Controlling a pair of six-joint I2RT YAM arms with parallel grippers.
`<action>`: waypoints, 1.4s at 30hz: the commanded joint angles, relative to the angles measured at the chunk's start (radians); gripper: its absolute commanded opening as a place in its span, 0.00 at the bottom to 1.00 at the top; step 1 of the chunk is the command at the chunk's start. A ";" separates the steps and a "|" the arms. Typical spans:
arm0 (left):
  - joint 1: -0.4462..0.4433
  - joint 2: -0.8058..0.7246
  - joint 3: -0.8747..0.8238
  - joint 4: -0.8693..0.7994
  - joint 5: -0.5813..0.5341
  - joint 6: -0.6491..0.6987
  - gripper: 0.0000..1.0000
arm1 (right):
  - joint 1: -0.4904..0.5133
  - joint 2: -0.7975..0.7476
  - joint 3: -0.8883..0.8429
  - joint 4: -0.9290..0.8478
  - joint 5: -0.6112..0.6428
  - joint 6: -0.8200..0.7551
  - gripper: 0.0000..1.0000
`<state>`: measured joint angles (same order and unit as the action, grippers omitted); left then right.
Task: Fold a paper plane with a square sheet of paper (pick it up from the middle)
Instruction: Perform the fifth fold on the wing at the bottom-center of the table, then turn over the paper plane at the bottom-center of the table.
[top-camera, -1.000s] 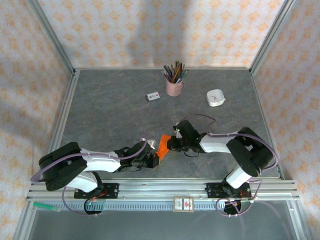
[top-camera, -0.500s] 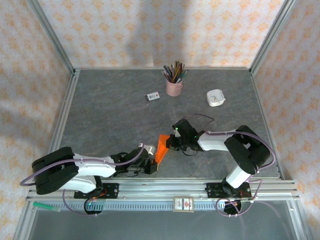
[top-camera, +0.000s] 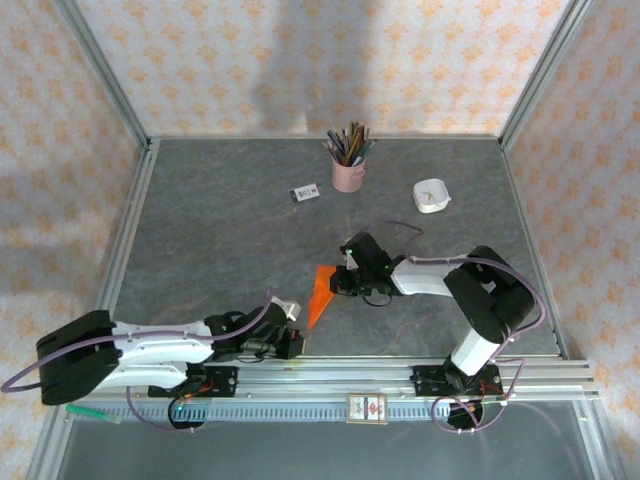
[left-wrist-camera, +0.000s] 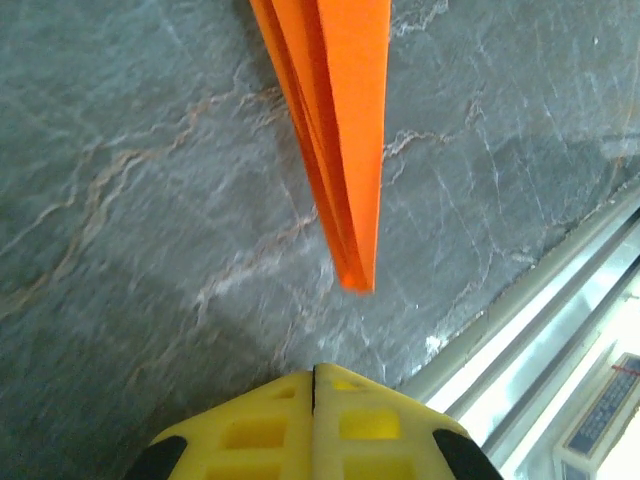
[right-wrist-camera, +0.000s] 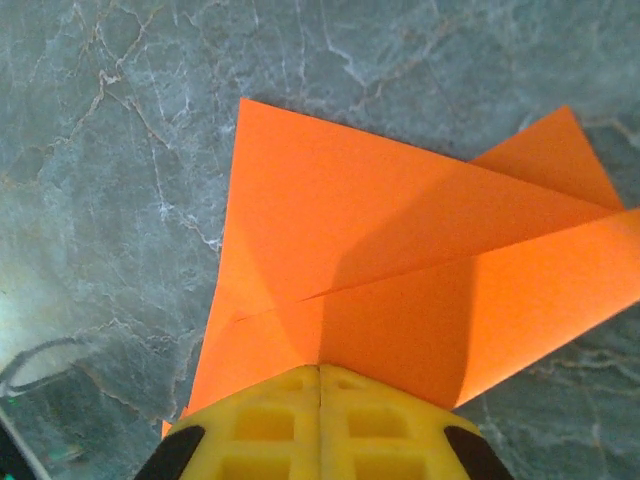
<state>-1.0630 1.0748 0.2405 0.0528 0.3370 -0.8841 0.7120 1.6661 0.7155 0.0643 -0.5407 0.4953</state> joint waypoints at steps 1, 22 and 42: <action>0.048 -0.114 0.063 -0.157 -0.017 0.060 0.00 | -0.018 0.051 0.012 -0.202 0.133 -0.165 0.00; 0.420 -0.063 0.144 -0.190 -0.035 0.161 0.25 | 0.278 -0.041 0.266 -0.509 0.668 0.289 0.60; 0.422 -0.036 0.169 -0.153 -0.034 0.149 0.26 | 0.273 -0.023 0.229 -0.521 0.726 0.354 0.06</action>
<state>-0.6514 1.0355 0.3828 -0.1364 0.3065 -0.7319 0.9913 1.6669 0.9615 -0.4122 0.1204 0.8284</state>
